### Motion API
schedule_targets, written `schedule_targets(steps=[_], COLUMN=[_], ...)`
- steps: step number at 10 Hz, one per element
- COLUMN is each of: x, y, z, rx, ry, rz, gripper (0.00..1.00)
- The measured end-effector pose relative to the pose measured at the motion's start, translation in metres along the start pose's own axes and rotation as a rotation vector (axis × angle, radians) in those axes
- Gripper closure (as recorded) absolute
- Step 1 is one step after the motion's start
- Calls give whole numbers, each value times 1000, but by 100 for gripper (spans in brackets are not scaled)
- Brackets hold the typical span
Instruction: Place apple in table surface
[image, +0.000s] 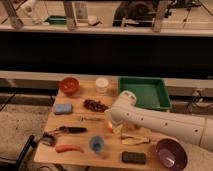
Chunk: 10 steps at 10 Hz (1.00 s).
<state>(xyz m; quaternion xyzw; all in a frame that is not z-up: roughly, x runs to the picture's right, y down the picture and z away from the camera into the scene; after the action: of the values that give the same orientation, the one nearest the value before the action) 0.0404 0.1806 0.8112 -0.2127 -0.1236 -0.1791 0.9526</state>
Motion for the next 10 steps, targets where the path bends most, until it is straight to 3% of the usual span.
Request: schedule_targets(steps=[2,3,8,10], x=[7,9,10,10], y=[2,3,7,5], z=[4,5,7,-6], rx=[-9,-10,-7,10], ry=[10,12,12,10], rz=[14,19,28,34], gripper=[23,30,81,90])
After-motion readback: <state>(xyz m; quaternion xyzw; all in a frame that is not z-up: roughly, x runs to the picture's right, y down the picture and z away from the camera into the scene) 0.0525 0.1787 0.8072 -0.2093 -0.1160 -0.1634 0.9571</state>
